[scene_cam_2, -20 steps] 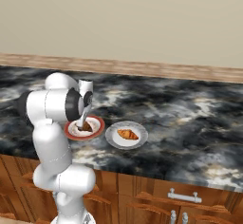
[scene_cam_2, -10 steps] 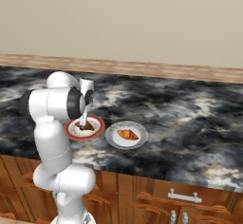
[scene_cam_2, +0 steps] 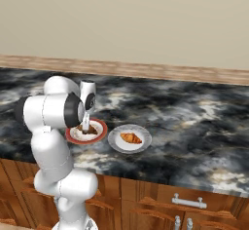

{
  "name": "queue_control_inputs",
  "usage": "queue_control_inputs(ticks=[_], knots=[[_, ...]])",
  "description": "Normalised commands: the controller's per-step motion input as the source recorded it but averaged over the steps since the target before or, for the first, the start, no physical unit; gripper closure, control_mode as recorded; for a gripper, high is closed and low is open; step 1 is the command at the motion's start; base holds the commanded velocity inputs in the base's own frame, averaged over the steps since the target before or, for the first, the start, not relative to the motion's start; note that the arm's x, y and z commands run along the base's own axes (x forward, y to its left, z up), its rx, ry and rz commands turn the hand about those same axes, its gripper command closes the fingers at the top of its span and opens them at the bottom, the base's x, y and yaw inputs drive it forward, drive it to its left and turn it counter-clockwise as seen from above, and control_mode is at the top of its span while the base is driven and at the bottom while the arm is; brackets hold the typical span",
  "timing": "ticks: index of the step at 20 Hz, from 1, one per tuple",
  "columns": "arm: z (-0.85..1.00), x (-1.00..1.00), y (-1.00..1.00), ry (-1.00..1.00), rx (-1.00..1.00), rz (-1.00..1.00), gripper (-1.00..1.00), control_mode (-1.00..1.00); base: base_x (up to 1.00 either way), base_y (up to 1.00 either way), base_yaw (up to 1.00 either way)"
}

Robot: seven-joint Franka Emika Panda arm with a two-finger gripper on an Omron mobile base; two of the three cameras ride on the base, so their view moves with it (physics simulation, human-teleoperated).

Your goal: Place the pastries on the plates.

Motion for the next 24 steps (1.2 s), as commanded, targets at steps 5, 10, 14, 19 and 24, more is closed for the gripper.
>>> queue_control_inputs(ticks=[5, 10, 14, 19, 24], knots=[[0.39, -0.26, -0.07, -0.09, 0.00, 0.00, -1.00, -1.00, 0.00, 0.00, 0.00], [0.92, -0.20, -0.20, -0.16, 0.00, 0.00, -1.00, -1.00, 0.00, 0.00, 0.00], [1.00, -0.19, -0.21, -0.14, 0.00, 0.00, -1.00, -1.00, 0.00, 0.00, 0.00], [0.86, -0.50, -0.29, -0.19, 0.02, -0.02, -1.00, -1.00, 0.00, 0.00, 0.00], [0.72, -0.72, -0.46, -0.27, 0.09, -0.07, -1.00, -1.00, 0.00, 0.00, 0.00]])
